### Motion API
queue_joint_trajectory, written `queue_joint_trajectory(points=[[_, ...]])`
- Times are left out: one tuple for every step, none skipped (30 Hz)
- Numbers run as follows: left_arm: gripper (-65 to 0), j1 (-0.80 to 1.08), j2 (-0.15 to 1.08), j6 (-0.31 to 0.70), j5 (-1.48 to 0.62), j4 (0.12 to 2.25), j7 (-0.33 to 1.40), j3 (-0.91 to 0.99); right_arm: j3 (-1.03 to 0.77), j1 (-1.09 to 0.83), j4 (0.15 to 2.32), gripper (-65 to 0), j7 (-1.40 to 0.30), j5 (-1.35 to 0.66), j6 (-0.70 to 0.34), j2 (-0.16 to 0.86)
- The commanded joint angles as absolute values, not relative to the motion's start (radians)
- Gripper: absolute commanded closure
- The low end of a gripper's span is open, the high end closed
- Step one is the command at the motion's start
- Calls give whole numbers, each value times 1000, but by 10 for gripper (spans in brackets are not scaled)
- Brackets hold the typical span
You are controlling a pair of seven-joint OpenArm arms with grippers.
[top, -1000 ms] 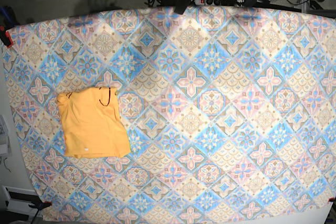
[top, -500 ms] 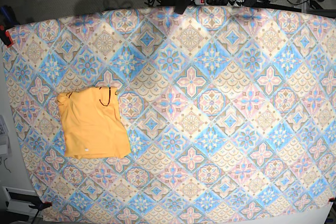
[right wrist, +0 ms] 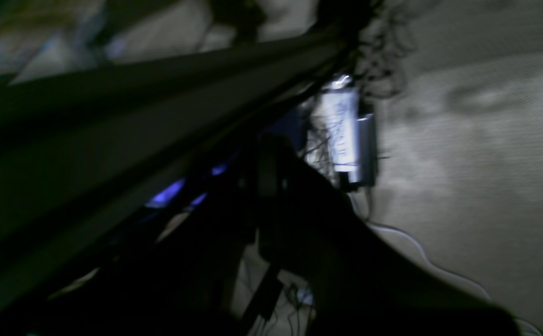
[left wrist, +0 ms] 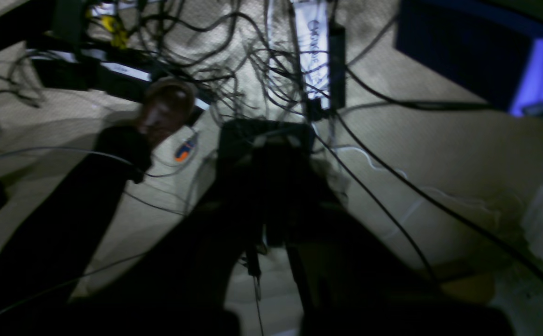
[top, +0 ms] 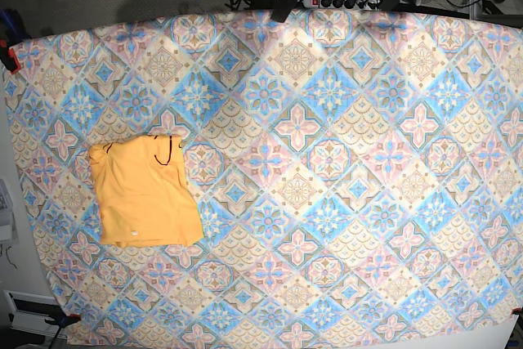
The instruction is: Fold the T-shirt properly
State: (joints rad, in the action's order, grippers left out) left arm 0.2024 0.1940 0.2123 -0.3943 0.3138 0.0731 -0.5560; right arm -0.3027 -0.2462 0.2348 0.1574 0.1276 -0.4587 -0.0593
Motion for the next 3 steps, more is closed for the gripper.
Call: queue_joint_trajectory(points=[[0,209,197,217,-394,317,70,-555,-300,-255,232,-1,156,134,-475,-65],[0,209,197,217,-394,317,70,-555,-300,-254,232,-1,156,134,-475,-73],[0,209,197,217,-394,317,70,-555,-300,-248,232,0,156,134,-475,-82]])
